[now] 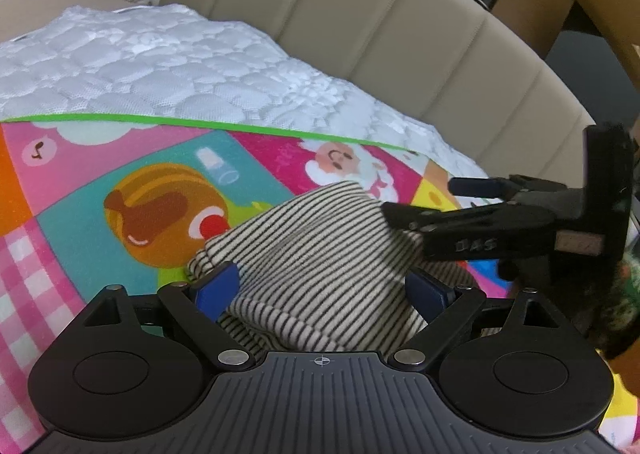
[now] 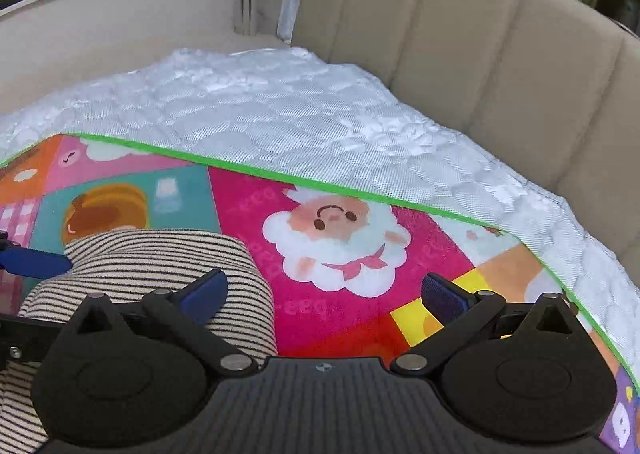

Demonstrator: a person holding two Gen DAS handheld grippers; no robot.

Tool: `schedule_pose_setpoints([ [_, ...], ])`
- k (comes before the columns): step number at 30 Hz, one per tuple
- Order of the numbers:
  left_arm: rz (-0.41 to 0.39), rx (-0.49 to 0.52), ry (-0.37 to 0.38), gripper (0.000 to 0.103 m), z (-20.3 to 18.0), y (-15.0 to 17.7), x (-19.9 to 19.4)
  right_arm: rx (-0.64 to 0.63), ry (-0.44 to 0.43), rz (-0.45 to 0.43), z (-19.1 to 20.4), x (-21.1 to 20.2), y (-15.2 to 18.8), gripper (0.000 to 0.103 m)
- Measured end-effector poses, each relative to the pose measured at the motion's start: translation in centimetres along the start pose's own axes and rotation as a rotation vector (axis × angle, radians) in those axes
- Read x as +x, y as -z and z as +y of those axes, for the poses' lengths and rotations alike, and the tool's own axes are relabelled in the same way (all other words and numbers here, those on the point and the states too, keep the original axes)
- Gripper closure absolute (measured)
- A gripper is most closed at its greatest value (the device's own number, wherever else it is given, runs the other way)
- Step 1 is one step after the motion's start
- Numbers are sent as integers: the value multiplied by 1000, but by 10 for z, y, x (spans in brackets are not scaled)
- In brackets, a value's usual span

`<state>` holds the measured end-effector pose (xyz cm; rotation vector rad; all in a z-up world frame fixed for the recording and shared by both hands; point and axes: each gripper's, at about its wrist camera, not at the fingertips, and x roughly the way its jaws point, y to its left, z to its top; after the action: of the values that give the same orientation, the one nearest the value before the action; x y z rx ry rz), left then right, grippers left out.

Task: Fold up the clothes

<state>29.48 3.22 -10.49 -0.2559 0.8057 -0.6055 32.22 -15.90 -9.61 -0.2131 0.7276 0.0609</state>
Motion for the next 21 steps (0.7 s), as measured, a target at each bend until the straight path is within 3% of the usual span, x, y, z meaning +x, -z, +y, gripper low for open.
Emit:
schedule_pose_setpoints([
  [14,2,33,-12,6,-3,0,5,65,-46,0,-10,-11,11,0],
  [17,-1,50,-23,5,-5,0,9,120,-103,17,-17,-29,30,0],
  [21,-5,75,-46,5,-9,0,11,143,-106,44,-13,-43,72,1],
])
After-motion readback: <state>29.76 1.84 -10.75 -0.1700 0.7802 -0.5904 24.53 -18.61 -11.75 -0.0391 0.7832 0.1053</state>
